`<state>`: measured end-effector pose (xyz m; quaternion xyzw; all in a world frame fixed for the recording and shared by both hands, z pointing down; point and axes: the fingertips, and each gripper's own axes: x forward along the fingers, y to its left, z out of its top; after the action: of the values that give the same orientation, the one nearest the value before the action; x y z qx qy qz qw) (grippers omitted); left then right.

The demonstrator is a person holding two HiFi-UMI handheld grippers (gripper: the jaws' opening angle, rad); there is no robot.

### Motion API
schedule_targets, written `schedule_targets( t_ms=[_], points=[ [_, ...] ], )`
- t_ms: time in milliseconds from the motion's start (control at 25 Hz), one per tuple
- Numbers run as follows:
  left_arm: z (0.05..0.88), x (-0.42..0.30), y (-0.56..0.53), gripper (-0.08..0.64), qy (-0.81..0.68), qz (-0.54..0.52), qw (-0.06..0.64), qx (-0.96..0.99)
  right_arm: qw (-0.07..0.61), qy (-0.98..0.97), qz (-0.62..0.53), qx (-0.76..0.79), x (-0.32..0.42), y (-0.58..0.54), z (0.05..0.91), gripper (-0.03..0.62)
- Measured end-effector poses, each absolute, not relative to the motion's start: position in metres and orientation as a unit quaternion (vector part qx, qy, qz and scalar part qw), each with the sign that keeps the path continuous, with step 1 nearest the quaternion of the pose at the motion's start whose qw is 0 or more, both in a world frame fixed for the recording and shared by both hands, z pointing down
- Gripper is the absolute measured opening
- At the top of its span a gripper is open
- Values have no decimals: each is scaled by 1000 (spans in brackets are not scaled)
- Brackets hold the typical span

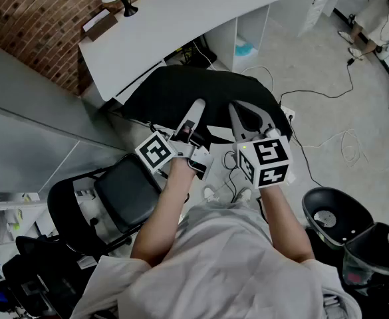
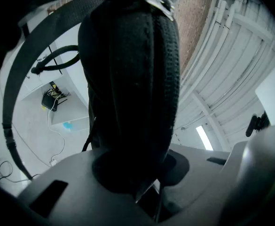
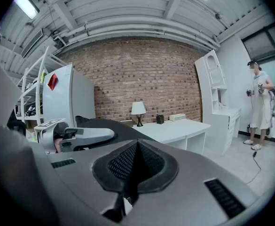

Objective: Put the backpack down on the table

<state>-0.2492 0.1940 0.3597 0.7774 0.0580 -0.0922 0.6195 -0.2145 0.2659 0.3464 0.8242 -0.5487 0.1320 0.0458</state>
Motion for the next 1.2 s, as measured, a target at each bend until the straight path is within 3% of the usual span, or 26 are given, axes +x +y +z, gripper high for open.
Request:
schedule_targets(
  t_ms=[640, 1200],
  points=[
    [359, -264, 140, 81, 72, -97, 629, 768, 59, -534, 117, 835, -235, 215, 340, 2],
    [348, -231, 112, 81, 54, -129, 621, 771, 47, -564, 98, 819, -198, 191, 333, 2]
  ],
)
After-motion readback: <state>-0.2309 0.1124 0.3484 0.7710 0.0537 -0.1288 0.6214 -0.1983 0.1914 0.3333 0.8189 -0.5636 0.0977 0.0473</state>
